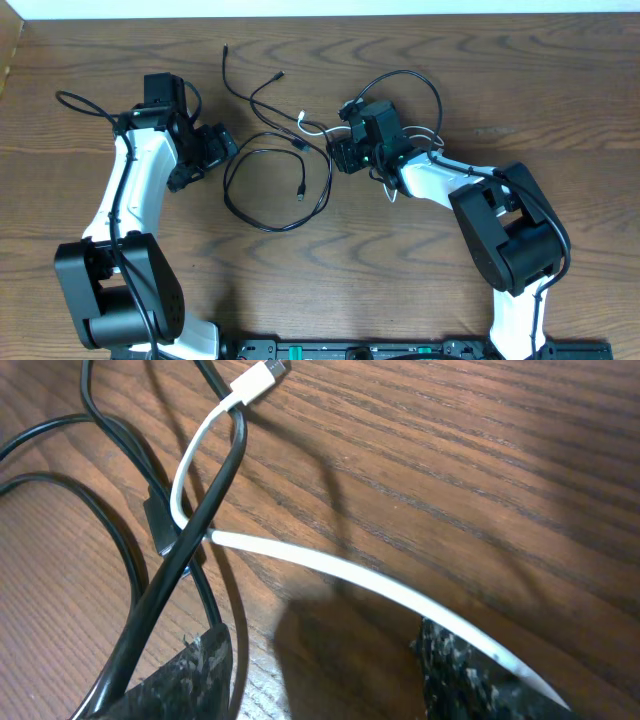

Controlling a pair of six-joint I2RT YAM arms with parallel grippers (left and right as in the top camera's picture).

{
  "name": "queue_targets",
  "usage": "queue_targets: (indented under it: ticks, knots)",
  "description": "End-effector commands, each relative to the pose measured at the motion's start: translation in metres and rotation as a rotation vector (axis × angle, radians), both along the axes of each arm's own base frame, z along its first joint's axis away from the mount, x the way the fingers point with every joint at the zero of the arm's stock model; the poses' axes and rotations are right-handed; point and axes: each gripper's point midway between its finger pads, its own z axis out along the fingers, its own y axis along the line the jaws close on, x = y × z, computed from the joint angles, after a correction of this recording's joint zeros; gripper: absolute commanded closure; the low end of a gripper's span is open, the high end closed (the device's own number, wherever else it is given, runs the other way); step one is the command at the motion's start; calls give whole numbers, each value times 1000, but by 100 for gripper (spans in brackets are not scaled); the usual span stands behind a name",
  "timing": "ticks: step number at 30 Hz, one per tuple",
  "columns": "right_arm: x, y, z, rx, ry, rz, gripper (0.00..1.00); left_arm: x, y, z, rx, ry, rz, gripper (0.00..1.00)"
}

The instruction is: Untangle cables

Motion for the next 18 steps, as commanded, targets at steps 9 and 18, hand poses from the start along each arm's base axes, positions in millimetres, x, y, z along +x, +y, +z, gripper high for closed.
queue_targets:
  ticks: [9,18]
  knots:
    - [0,-8,-8,-36,12,-19,42,-3,3,-4,12,15,5,2]
    - [-1,-8,-9,-37,14,-19,34,-3,4,-4,12,15,5,2]
